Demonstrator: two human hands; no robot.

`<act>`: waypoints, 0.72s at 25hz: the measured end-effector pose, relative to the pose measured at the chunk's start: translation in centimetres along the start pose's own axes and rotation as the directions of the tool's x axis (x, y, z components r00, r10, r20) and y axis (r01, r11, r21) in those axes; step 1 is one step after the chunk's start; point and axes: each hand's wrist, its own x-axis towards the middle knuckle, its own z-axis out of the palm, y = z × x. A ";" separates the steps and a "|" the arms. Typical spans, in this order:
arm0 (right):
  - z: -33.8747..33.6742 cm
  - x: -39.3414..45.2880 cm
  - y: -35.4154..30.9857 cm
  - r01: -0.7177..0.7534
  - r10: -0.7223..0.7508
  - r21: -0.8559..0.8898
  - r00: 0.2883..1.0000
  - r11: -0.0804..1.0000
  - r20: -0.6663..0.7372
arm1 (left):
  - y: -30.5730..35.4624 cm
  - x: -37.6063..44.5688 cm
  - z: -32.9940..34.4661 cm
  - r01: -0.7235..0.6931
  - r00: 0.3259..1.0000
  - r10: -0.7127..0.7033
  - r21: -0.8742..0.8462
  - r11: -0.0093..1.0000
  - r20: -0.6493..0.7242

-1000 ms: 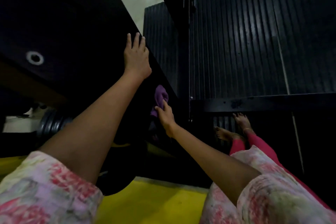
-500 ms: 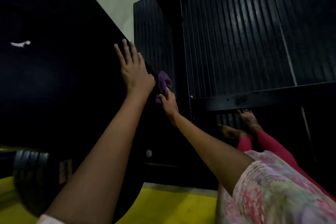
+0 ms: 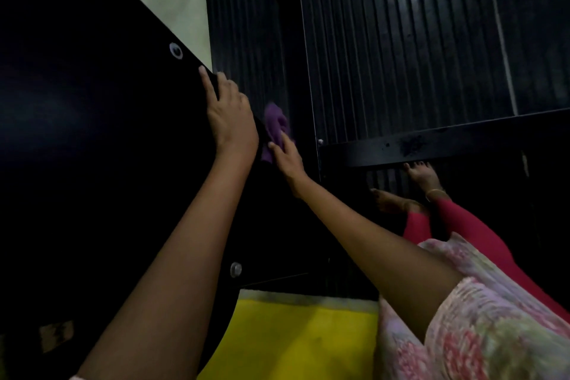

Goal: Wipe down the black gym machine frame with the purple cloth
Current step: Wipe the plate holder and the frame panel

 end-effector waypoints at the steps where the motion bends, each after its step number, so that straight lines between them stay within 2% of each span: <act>1: 0.2 0.2 -1.6 0.098 -0.098 -0.005 0.995 0.995 0.014 | 0.2 0.4 0.0 0.015 1.000 -0.015 0.002 1.000 0.004; 3: 0.3 0.9 -1.9 0.198 -0.197 -0.020 0.980 0.980 0.031 | 0.8 1.3 0.0 0.038 0.999 -0.039 0.023 0.999 0.025; 4: 0.2 1.3 -0.7 0.180 -0.180 -0.028 0.983 0.983 0.027 | 0.9 1.7 -0.1 0.043 0.998 -0.045 0.045 0.998 0.034; 6: -0.1 1.6 3.4 0.018 -0.019 -0.047 1.000 0.999 -0.005 | 1.3 2.3 0.1 0.045 0.998 -0.049 0.080 0.996 0.047; 8: -0.1 0.3 9.2 -0.175 0.173 -0.050 0.984 0.983 -0.039 | 1.5 2.3 0.0 0.027 0.997 -0.034 0.105 0.994 0.065; 11: 0.8 -5.4 17.8 -0.415 0.413 -0.068 0.909 0.907 -0.050 | 1.5 2.2 0.2 0.019 0.995 -0.030 0.116 0.993 0.092; 13: 1.4 -9.2 22.1 -0.548 0.547 -0.015 0.836 0.837 -0.036 | 1.3 2.4 0.1 0.047 0.993 -0.058 0.108 0.993 0.104; 15: 1.3 -10.2 22.6 -0.617 0.620 0.079 0.784 0.783 -0.017 | 1.8 2.2 0.2 0.080 0.992 -0.082 0.018 0.997 0.096; 16: 1.1 -9.3 21.7 -0.615 0.622 0.111 0.782 0.781 -0.041 | 2.3 2.1 0.3 0.077 0.994 -0.071 -0.077 0.994 0.086; 18: 0.6 -6.2 18.2 -0.547 0.560 0.129 0.822 0.827 -0.104 | 3.9 2.1 1.0 0.013 0.995 0.007 -0.194 0.981 0.104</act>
